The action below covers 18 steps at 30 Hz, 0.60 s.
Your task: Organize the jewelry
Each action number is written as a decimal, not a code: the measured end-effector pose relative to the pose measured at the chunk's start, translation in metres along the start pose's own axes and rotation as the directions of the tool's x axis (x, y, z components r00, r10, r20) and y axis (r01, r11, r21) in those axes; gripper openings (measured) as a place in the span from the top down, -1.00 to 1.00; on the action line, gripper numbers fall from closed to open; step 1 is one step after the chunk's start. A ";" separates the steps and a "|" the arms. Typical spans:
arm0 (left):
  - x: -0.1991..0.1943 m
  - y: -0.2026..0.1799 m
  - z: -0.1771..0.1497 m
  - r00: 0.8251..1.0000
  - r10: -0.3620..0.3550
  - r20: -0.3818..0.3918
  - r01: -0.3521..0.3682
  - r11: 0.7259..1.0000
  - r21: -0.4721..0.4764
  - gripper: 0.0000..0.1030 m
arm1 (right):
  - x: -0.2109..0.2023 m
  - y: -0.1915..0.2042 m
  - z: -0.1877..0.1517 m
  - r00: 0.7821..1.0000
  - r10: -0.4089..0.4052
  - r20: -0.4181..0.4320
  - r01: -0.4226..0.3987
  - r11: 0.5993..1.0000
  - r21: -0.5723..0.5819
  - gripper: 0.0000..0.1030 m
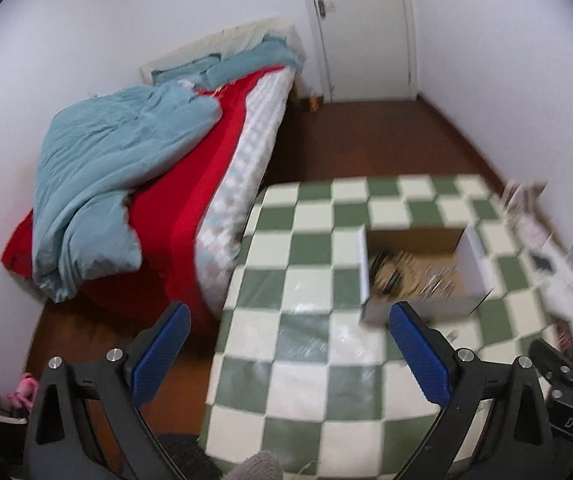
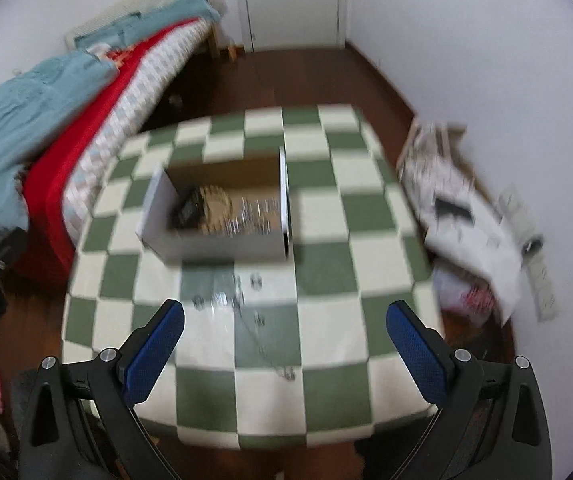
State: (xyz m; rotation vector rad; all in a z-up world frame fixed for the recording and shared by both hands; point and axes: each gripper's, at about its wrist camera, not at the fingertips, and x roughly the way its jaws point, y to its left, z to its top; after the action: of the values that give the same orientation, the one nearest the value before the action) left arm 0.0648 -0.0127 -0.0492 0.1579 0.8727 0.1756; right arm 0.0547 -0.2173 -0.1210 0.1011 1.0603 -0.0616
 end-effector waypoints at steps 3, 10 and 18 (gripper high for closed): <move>0.024 -0.005 -0.021 0.997 0.046 -0.069 -0.044 0.999 0.029 -0.97 | 0.044 -0.010 -0.029 0.995 0.005 -0.103 -0.002 1.000 0.029 -0.50; 0.064 -0.013 -0.057 0.981 0.074 -0.182 -0.064 0.996 0.062 -0.97 | 0.110 -0.018 -0.079 0.974 0.034 -0.223 -0.019 0.997 0.069 -0.12; 0.089 -0.033 -0.063 0.972 0.050 -0.231 -0.030 0.996 0.089 -0.97 | 0.115 -0.013 -0.083 0.989 -0.014 -0.149 0.016 1.000 0.016 0.79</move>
State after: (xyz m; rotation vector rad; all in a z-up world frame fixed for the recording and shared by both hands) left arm 0.0754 -0.0211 -0.1619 0.2379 1.1121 0.1977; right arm 0.0375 -0.2209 -0.2619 0.1144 1.2104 -0.0777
